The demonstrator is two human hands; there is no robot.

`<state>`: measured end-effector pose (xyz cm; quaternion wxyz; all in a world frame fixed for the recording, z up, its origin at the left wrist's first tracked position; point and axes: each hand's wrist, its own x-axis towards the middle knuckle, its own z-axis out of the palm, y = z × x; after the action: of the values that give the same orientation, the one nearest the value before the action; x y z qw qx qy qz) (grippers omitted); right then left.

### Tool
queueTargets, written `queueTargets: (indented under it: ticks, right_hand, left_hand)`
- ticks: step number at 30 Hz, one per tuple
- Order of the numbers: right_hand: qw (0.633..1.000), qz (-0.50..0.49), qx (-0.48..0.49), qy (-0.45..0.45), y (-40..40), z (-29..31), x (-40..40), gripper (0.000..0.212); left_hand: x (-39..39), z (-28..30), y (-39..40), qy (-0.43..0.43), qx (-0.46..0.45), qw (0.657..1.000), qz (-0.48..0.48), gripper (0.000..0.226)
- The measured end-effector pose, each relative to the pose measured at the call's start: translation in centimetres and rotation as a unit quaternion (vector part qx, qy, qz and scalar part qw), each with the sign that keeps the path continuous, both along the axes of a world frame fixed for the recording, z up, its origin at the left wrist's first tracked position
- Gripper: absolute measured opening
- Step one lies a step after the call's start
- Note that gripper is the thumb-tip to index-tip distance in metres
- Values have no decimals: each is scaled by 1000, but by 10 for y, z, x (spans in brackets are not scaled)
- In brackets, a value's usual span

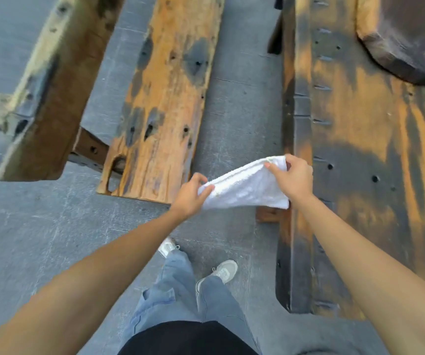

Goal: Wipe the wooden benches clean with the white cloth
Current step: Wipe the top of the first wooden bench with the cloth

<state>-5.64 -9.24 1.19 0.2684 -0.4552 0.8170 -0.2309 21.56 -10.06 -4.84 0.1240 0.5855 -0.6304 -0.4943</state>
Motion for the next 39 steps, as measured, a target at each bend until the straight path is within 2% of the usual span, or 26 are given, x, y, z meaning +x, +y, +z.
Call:
queueTargets:
  ticks: [3, 6, 11, 17, 22, 27, 30, 33, 36, 39]
  right_hand:
    - [997, 42, 60, -24, -17, -13, 29, 17]
    - [988, 84, 127, -27, -31, -29, 74, 15]
    - [972, 157, 174, -10, -37, -66, 140, 5]
    - [940, 245, 233, 38, -36, -116, 198, 21]
    - [924, 257, 283, 24, -29, -159, 230, 26]
    - [913, 268, 306, 23, -52, -229, 241, 24]
    - [921, 260, 287, 39, -88, -276, 240, 24]
    - [937, 220, 271, 25, -130, -317, 234, 22]
    - [962, 120, 244, 5, -153, -349, 244, 26]
    - [989, 53, 128, -42, -142, -364, 287, 33]
  left_hand:
    - [59, 1, -37, 13, 18, 999, 28, 29]
    - [122, -2, -59, -24, 12, 999, 34, 21]
    - [197, -27, -72, -123, 34, 992, 9, 14]
    - [260, -60, -73, -174, 67, 982, -33, 23]
    - [287, -92, -77, -218, 86, 971, -38, 16]
    - [296, -159, -107, -247, 111, 961, -56, 17]
    - [294, -209, -139, -269, 101, 954, -86, 17]
    - [288, -248, -178, -307, 54, 943, -116, 18]
    - [270, -277, -199, -382, 15, 921, -77, 21]
    - [235, -296, -185, -411, -37, 911, -1, 28]
